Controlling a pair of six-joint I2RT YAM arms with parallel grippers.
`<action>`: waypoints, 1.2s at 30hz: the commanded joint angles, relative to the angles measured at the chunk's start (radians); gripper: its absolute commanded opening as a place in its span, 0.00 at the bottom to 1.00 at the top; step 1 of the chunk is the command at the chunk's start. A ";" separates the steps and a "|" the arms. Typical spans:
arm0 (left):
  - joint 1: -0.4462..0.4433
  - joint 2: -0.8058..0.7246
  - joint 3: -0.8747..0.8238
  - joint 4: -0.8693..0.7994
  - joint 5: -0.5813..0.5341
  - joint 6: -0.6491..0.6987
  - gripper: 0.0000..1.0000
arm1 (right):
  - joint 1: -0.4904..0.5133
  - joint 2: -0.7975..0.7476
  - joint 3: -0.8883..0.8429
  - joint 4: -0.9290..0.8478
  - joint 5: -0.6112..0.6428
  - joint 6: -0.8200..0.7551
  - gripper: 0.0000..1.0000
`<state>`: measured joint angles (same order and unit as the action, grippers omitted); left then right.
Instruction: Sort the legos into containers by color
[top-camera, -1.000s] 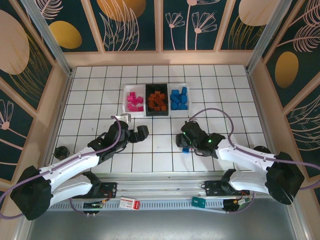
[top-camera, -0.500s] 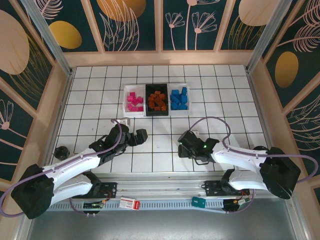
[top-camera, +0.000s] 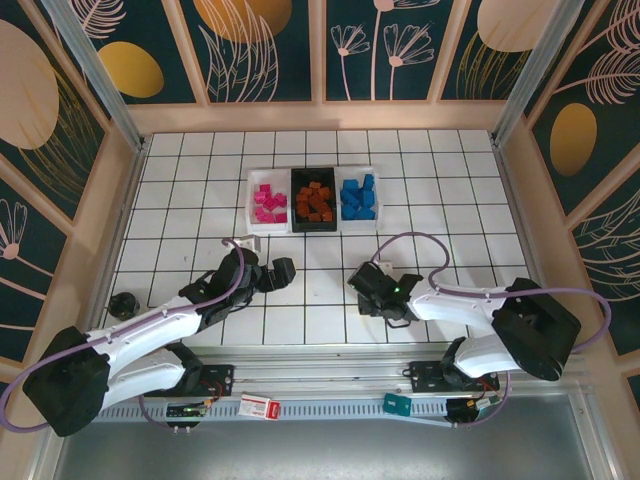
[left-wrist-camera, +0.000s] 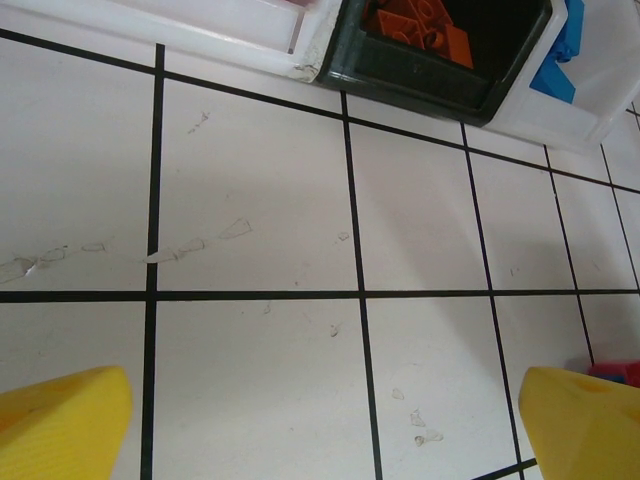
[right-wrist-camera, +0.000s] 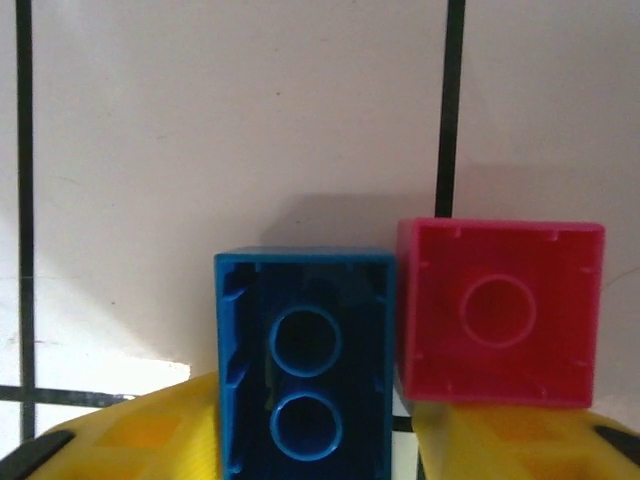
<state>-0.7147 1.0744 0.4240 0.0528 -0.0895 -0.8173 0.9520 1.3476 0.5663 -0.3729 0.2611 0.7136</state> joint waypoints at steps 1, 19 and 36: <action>-0.004 0.005 -0.004 0.016 -0.007 -0.011 0.99 | 0.007 0.027 0.005 0.099 0.000 -0.023 0.37; -0.004 0.059 0.011 0.047 0.008 -0.020 0.99 | -0.135 -0.154 0.273 0.128 -0.058 -0.298 0.21; -0.003 0.003 0.010 -0.021 0.008 -0.025 0.99 | -0.464 0.602 0.890 0.217 -0.211 -0.391 0.27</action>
<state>-0.7147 1.0988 0.4240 0.0559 -0.0826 -0.8249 0.5056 1.9118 1.3762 -0.1326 0.0742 0.3378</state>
